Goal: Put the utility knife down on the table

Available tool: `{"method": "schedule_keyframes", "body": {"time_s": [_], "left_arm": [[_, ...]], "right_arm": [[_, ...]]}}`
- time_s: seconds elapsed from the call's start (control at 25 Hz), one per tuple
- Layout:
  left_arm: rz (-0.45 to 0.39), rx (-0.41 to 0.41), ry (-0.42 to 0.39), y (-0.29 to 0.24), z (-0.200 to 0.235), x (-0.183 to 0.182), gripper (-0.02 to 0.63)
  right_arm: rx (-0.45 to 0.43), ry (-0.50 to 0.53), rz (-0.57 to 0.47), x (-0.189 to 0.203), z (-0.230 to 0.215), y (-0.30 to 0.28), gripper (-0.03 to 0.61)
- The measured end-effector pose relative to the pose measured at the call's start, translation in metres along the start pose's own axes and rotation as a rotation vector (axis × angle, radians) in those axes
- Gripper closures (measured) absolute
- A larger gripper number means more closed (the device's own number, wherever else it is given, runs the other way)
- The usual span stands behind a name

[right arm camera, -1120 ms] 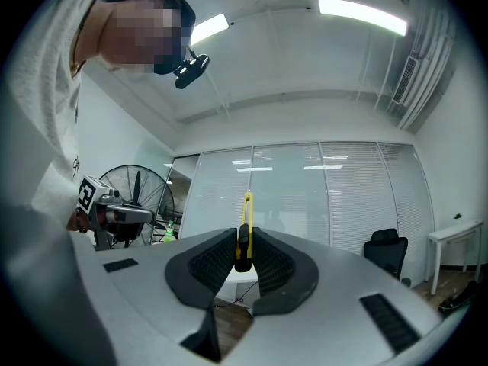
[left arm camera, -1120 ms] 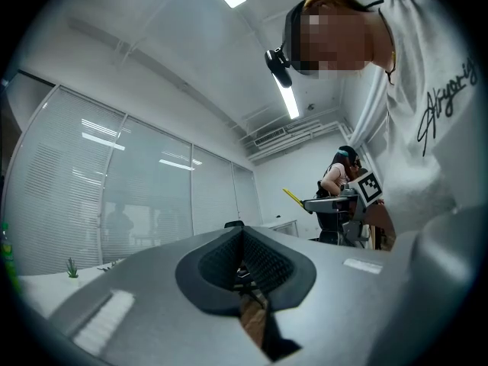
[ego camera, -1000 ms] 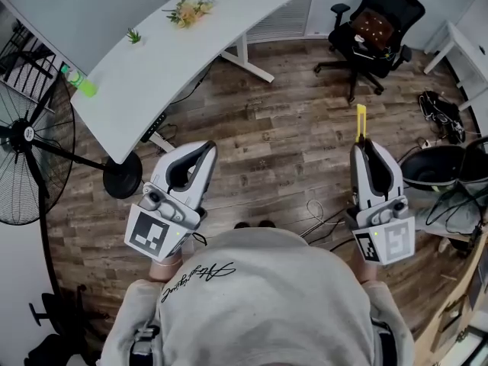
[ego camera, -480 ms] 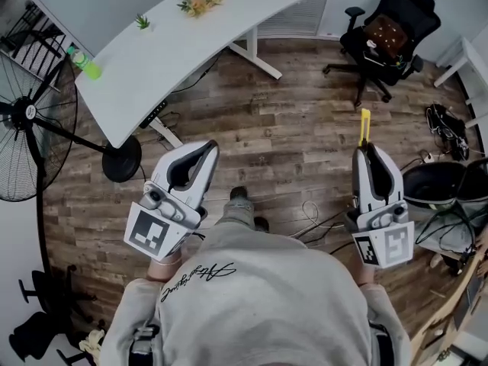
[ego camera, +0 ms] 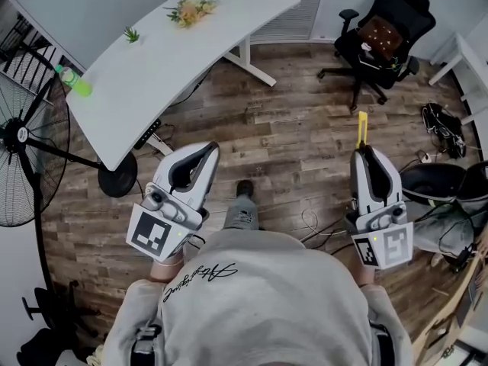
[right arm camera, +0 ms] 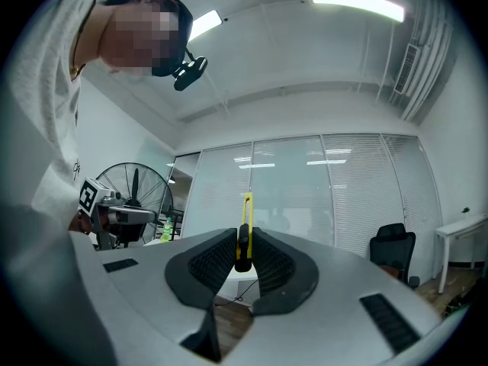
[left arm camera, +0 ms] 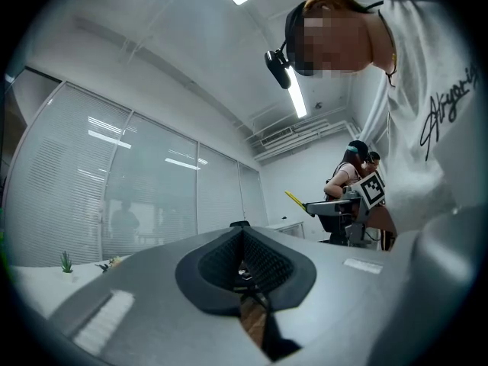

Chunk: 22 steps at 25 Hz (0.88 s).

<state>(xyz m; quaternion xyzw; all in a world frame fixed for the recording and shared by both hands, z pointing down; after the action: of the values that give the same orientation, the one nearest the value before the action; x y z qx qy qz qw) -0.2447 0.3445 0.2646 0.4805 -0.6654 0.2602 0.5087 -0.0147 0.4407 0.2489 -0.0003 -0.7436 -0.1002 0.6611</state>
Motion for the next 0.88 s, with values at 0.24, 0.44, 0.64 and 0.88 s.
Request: {"method": "schedule_keyframes", "body": {"time_s": [0.24, 0.44, 0.64, 0.88], "left_arm": [[-0.035, 0.030, -0.024, -0.035, 0.043, 0.016, 0.618], [-0.042, 0.015, -0.012, -0.066, 0.087, 0.026, 0.618], [-0.034, 0.051, -0.031, -0.088, 0.117, 0.040, 0.617], [-0.032, 0.070, -0.018, -0.112, 0.149, 0.057, 0.618]], "right_arm": [[0.016, 0.007, -0.022, 0.001, -0.017, -0.051, 0.517], [0.018, 0.008, -0.029, 0.000, -0.029, -0.097, 0.515], [0.036, 0.000, -0.026, 0.002, -0.041, -0.134, 0.515], [0.054, -0.005, -0.026, 0.007, -0.053, -0.171, 0.515]]}}
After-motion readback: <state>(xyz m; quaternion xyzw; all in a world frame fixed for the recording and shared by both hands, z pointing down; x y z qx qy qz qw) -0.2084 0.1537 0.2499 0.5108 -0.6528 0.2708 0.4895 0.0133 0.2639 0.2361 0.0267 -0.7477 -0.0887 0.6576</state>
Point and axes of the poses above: the fingertips, and each gripper's own axes: y backward along the fingers, z to its left, x out of its underside, the point moved 2 cm from there along y, backward along the fingers, and after that the axes turned 13 degrees about -y, right-handed, at the moved point
